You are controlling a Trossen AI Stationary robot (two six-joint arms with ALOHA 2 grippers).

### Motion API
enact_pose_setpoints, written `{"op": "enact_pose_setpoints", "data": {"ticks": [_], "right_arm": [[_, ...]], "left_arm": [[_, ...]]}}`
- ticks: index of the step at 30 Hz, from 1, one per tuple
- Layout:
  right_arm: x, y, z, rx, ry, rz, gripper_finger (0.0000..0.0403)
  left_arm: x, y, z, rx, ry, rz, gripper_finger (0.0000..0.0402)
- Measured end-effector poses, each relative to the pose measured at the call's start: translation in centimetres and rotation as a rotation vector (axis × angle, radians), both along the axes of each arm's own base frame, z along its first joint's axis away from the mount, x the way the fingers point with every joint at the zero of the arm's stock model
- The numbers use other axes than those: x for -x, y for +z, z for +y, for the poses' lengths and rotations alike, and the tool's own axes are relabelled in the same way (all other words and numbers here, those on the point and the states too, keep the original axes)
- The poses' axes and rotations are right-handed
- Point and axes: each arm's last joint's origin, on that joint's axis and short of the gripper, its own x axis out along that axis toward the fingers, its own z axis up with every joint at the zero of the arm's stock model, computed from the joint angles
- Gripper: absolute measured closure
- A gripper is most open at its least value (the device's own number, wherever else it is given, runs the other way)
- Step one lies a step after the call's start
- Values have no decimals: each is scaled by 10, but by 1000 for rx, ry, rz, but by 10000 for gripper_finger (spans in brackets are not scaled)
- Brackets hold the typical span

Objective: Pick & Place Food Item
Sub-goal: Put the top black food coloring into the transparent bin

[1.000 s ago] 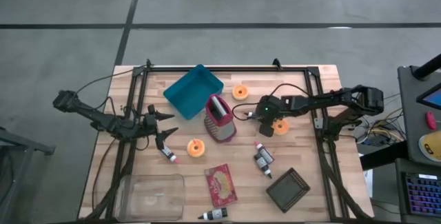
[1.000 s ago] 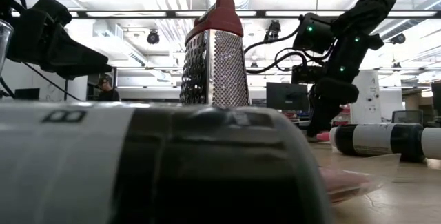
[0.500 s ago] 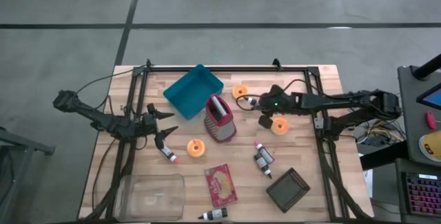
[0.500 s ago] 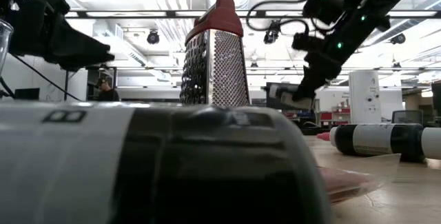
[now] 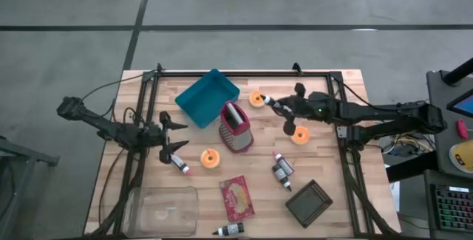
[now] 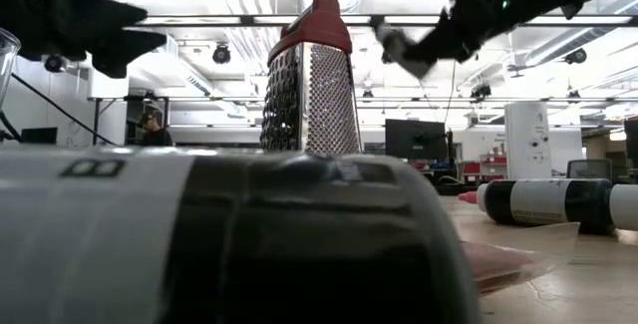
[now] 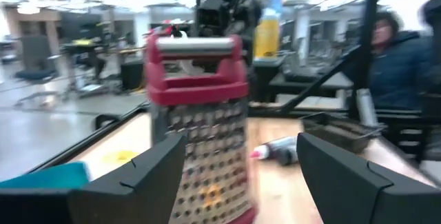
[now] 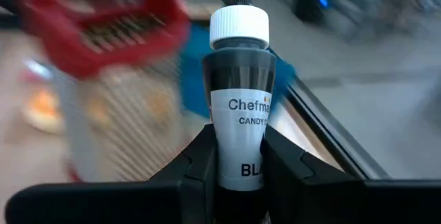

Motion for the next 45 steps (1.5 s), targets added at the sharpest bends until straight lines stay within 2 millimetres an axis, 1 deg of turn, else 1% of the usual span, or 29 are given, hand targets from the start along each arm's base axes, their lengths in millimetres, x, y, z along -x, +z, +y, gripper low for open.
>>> {"op": "enact_pose_setpoints", "data": {"ticks": [4,8,11,13,14,17,22,27,32,38,43,45], "right_arm": [[-4,1,22,33,112,-53,331],[-6,1,45,93,141,-55,331],[-5,5,65,110,176,-77,331],[-5,10,79,110,224,-115,331],[-5,12,86,106,248,-138,331],[-8,12,105,91,306,-172,331],[-22,0,131,98,333,-199,331],[-41,-14,144,140,291,-276,331],[-56,-25,151,166,268,-397,331],[-71,-34,158,195,270,-397,331],[-83,-33,164,215,280,-398,331],[-85,-35,165,222,284,-391,331]], "left_arm": [[-1,1,-3,-1,-75,-16,122],[-3,2,-5,-3,-113,-21,124],[-6,2,-7,-6,-139,4,124],[-10,6,-9,-7,-152,13,125],[-12,9,-10,-8,-161,18,125],[-20,14,-14,-16,-175,44,125],[-41,27,-25,-40,-205,62,125],[-67,44,-40,-87,-247,-7,125],[-94,53,-55,-141,-251,-23,125],[-128,54,-70,-197,-234,26,125],[-149,57,-78,-227,-206,35,126],[-156,60,-80,-226,-199,30,126]]}}
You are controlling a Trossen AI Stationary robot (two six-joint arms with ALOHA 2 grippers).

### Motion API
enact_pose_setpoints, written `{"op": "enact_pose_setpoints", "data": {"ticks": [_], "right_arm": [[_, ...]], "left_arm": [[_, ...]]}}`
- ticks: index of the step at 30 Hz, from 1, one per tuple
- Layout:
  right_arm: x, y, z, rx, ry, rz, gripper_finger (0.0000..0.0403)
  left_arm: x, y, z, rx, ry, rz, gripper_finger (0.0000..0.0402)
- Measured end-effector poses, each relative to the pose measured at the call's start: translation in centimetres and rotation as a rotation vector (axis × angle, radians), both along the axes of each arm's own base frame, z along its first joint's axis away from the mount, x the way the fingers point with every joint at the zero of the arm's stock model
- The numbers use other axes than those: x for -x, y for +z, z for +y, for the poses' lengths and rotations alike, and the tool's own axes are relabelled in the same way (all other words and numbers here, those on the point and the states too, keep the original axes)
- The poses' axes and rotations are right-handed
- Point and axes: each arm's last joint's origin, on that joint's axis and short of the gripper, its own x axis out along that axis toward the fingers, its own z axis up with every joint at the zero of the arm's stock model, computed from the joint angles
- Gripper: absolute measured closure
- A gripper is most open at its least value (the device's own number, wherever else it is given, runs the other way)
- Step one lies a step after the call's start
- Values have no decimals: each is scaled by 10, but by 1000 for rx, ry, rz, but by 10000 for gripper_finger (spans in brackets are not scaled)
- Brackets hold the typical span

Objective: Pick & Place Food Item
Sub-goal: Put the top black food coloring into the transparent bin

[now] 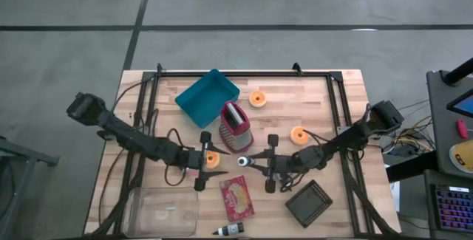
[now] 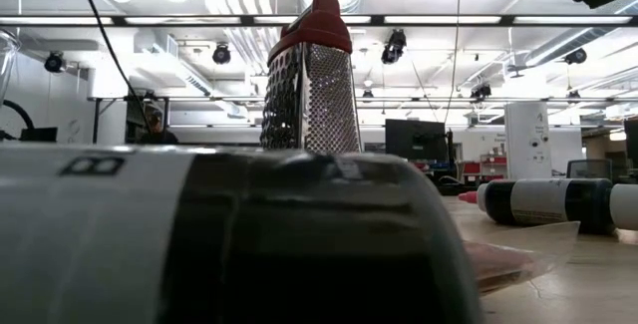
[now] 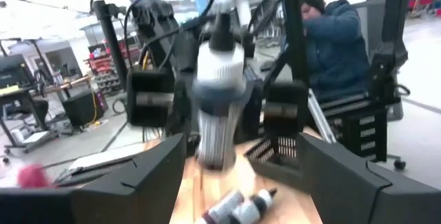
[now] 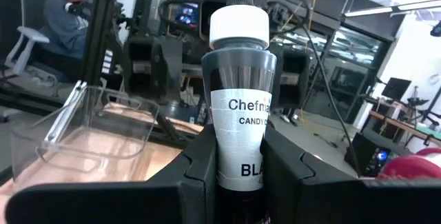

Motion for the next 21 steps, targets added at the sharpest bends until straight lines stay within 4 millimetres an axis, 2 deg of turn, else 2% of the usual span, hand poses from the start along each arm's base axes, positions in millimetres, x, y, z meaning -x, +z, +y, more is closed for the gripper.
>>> {"op": "enact_pose_setpoints", "data": {"ticks": [10,21], "right_arm": [[-1,-1,0,3,-1,0,331],[-4,5,0,8,-7,-19,331]], "left_arm": [[-7,11,2,20,36,-48,126],[-11,9,10,78,25,-36,126]]}}
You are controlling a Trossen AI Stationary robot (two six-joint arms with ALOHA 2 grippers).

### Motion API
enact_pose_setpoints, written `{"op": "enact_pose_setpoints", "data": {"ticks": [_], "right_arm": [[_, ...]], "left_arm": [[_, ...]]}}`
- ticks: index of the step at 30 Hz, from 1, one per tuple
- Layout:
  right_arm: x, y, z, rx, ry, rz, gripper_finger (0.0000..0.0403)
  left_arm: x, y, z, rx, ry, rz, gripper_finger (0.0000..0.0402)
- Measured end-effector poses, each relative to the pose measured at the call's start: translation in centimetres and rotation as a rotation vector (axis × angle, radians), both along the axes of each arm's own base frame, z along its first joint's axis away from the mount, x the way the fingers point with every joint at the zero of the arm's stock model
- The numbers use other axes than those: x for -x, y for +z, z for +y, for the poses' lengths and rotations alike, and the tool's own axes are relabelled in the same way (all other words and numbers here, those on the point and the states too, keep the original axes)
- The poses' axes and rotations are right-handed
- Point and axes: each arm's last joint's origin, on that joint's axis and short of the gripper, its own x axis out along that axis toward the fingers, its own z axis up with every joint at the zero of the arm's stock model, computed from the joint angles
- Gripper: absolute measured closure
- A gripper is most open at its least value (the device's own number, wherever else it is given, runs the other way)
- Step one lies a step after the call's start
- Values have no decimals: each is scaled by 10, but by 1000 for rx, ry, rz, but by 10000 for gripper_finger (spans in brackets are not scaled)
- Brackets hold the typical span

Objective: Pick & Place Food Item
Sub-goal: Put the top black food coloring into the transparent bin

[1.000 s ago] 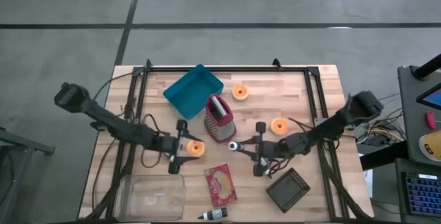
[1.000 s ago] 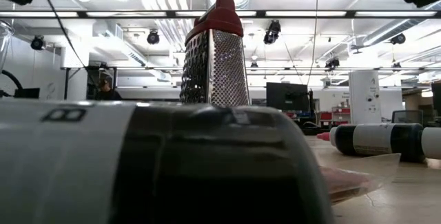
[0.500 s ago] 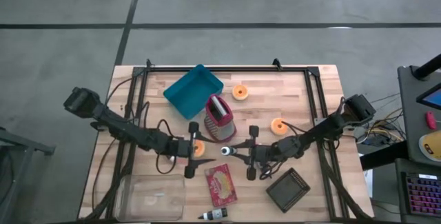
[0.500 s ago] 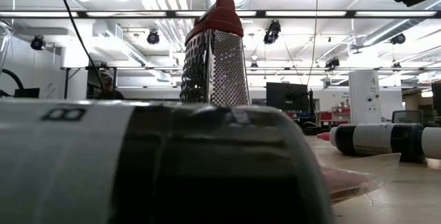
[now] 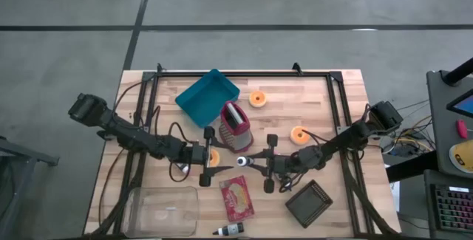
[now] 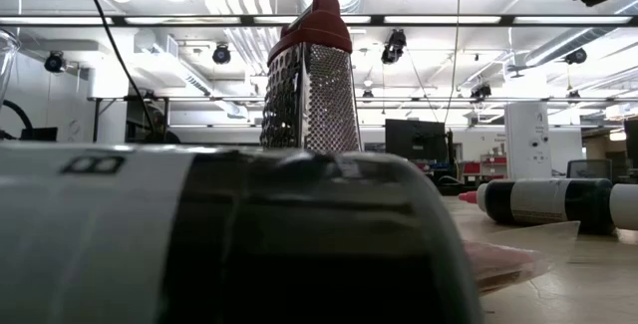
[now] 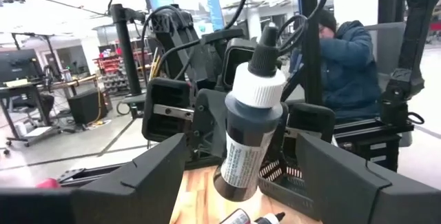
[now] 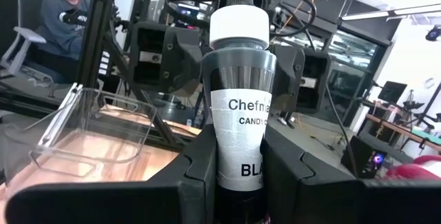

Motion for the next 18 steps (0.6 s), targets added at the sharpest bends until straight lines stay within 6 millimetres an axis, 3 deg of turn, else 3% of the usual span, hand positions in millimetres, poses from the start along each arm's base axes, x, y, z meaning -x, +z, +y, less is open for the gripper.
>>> {"op": "enact_pose_setpoints", "data": {"ticks": [18], "right_arm": [[-12,12,-13,-21,61,-42,331]], "left_arm": [[-4,3,6,15,-9,-2,126]]}}
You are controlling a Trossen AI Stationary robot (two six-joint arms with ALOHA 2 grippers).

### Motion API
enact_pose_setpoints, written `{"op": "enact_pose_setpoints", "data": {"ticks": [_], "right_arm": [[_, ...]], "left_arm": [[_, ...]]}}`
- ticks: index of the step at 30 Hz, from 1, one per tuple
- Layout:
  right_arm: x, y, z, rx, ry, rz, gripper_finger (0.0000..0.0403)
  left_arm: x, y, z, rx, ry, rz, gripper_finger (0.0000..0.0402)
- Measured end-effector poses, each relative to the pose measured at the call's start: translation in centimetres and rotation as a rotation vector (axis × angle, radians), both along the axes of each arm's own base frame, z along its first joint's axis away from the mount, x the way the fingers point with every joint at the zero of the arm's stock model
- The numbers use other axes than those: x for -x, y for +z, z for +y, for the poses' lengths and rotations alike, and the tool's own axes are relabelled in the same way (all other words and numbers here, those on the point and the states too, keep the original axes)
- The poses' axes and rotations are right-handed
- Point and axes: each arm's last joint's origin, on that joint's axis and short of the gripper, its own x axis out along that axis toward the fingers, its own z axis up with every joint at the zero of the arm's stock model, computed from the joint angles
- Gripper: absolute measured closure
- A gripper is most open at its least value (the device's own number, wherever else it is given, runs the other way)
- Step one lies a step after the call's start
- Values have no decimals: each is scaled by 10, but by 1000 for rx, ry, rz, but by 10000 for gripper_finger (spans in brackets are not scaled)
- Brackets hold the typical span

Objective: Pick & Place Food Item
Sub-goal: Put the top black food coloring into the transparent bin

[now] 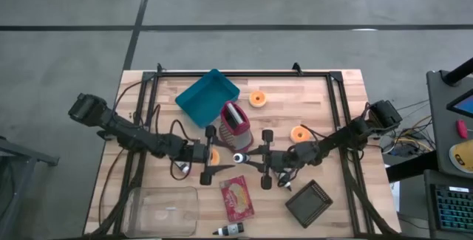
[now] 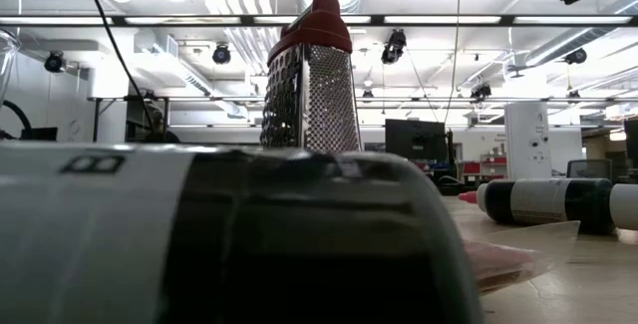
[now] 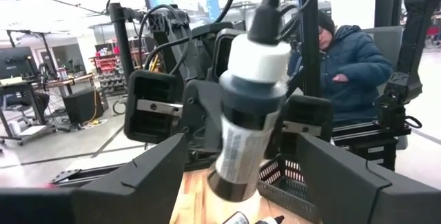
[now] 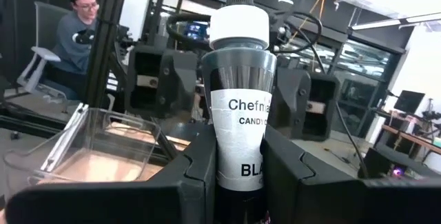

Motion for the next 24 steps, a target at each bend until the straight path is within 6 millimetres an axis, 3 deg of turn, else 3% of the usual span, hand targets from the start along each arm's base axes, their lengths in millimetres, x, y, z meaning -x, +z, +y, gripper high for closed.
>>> {"op": "enact_pose_setpoints", "data": {"ticks": [12,19,24], "right_arm": [[-4,0,-4,-13,2,21,332],[-5,0,-5,-15,14,21,332],[-4,0,-5,-13,19,25,332]], "left_arm": [[-6,9,3,-7,-15,-30,126],[-34,-7,-1,-22,-13,13,126],[-49,-7,-6,-70,-6,-1,126]]}}
